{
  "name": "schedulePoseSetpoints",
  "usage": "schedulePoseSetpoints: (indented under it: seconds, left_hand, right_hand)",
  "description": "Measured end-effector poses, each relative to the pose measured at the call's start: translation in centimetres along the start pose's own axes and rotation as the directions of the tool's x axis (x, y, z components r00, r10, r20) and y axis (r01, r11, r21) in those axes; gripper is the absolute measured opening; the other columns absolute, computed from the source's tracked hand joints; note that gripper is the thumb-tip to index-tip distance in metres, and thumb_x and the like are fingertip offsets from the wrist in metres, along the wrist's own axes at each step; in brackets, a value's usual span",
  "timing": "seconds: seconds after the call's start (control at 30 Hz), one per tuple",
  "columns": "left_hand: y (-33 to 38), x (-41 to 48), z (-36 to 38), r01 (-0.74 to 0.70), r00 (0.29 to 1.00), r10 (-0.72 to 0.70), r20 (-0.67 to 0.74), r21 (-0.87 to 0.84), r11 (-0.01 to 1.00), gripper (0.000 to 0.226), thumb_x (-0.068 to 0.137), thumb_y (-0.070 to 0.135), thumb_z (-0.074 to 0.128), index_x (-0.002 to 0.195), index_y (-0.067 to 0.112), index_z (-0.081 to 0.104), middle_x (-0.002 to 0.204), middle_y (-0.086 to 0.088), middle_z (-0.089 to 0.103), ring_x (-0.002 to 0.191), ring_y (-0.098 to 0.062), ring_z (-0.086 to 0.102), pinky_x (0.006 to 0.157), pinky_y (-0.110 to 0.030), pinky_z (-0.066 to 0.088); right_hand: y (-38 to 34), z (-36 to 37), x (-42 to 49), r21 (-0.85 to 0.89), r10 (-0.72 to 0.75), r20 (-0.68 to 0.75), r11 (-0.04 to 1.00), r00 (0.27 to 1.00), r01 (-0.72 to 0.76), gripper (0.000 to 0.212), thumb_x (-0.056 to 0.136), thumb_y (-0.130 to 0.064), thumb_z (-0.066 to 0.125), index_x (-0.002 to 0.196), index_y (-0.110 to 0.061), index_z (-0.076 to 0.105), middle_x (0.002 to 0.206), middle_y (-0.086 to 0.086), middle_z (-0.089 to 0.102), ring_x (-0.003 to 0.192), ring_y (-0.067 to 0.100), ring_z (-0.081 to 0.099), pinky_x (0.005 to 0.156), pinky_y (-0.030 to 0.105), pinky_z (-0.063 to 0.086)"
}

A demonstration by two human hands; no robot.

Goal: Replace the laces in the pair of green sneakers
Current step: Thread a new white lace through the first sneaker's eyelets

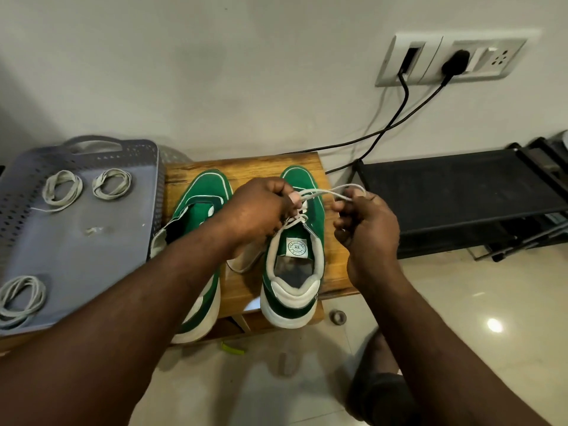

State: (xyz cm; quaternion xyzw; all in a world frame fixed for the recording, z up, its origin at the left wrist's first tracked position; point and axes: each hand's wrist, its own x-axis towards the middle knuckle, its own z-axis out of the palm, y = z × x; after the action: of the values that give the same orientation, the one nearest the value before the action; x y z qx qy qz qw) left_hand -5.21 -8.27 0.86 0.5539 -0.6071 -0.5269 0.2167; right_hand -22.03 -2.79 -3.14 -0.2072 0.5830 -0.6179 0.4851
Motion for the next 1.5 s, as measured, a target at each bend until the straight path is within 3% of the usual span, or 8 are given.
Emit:
schedulePoseSetpoints:
  seconds: [0.1, 0.23, 0.47, 0.63, 0.97, 1.17, 1.33, 1.5]
  left_hand:
    - [-0.1, 0.4, -0.4, 0.007, 0.998, -0.012, -0.065, -0.067, 0.998, 0.012, 0.102, 0.016, 0.065, 0.1, 0.011, 0.076, 0.086, -0.001, 0.076, 0.061, -0.006, 0.056, 0.052, -0.018, 0.047]
    - [-0.3, 0.6, -0.5, 0.007, 0.99, -0.011, -0.142, -0.027, 1.0, 0.014, 0.101, 0.015, 0.067, 0.091, 0.012, 0.076, 0.083, -0.001, 0.078, 0.066, -0.006, 0.066, 0.06, -0.022, 0.05]
    - [0.1, 0.2, -0.4, 0.016, 0.987, -0.025, -0.159, -0.053, 0.998, 0.018, 0.104, 0.015, 0.059, 0.09, 0.013, 0.07, 0.089, 0.001, 0.081, 0.085, -0.018, 0.077, 0.093, -0.048, 0.061]
    - [0.5, -0.3, -0.4, -0.037, 0.989, 0.049, -0.14, 0.091, 0.995, 0.018, 0.106, 0.021, 0.057, 0.093, 0.014, 0.067, 0.09, 0.004, 0.08, 0.087, -0.015, 0.076, 0.092, -0.048, 0.059]
    - [1.4, -1.2, -1.0, 0.029, 0.999, -0.022, 0.041, -0.197, 0.98, 0.015, 0.108, 0.017, 0.053, 0.095, 0.017, 0.062, 0.109, 0.001, 0.08, 0.098, -0.024, 0.078, 0.077, -0.044, 0.055]
    - [0.8, -0.6, -1.3, -0.18, 0.978, 0.199, -0.067, 0.222, 0.958, 0.019, 0.103, 0.034, 0.064, 0.089, 0.024, 0.073, 0.09, 0.006, 0.075, 0.088, -0.016, 0.069, 0.082, -0.038, 0.054]
    - [0.3, -0.7, -1.2, -0.178, 0.984, 0.153, 0.094, 0.403, 0.898, 0.008, 0.099, 0.034, 0.069, 0.093, 0.028, 0.071, 0.097, 0.009, 0.071, 0.093, -0.012, 0.065, 0.082, -0.035, 0.052]
    - [-0.2, -0.7, -0.6, -0.214, 0.973, 0.223, 0.055, 0.568, 0.795, 0.007, 0.091, 0.025, 0.071, 0.088, 0.03, 0.068, 0.096, 0.011, 0.07, 0.087, -0.009, 0.063, 0.076, -0.034, 0.051]
  right_hand:
    - [1.1, 0.2, -0.6, -0.293, -0.045, 0.22, 0.95, 0.975, 0.11, 0.033, 0.097, -0.023, 0.073, 0.127, -0.026, 0.059, 0.109, -0.002, 0.073, 0.091, 0.013, 0.072, 0.079, 0.035, 0.061]
    - [2.0, 0.3, -1.1, -0.757, -0.207, 0.351, 0.511, 0.913, 0.406, 0.066, 0.087, -0.026, 0.082, 0.143, -0.03, 0.047, 0.112, -0.016, 0.062, 0.098, 0.004, 0.062, 0.079, 0.031, 0.06]
    - [2.5, 0.5, -1.0, -0.813, -0.299, 0.276, 0.434, 0.913, 0.388, 0.058, 0.087, -0.021, 0.079, 0.137, -0.033, 0.051, 0.114, -0.017, 0.065, 0.099, 0.008, 0.067, 0.076, 0.037, 0.065]
    - [2.8, 0.6, -1.2, -0.819, -0.348, 0.242, 0.427, 0.906, 0.383, 0.046, 0.088, -0.022, 0.078, 0.129, -0.033, 0.058, 0.112, -0.017, 0.069, 0.095, 0.007, 0.068, 0.073, 0.035, 0.065]
    - [2.6, 0.1, -1.2, -0.818, -0.382, 0.258, 0.402, 0.887, 0.411, 0.036, 0.089, -0.021, 0.077, 0.122, -0.033, 0.069, 0.123, -0.013, 0.071, 0.103, 0.009, 0.069, 0.074, 0.038, 0.065]
    - [2.5, 0.4, -1.0, -0.807, -0.361, 0.284, 0.409, 0.888, 0.425, 0.042, 0.089, -0.025, 0.078, 0.126, -0.035, 0.063, 0.116, -0.017, 0.068, 0.099, 0.007, 0.068, 0.077, 0.038, 0.064]
    - [2.6, 0.3, -0.8, -0.792, -0.407, 0.404, 0.293, 0.82, 0.535, 0.035, 0.093, -0.025, 0.076, 0.127, -0.032, 0.071, 0.126, -0.008, 0.065, 0.111, 0.015, 0.064, 0.085, 0.042, 0.062]
    - [2.7, 0.4, -0.7, -0.785, -0.489, 0.447, 0.188, 0.749, 0.591, 0.021, 0.093, -0.024, 0.077, 0.114, -0.027, 0.077, 0.118, -0.005, 0.066, 0.108, 0.019, 0.065, 0.077, 0.04, 0.061]
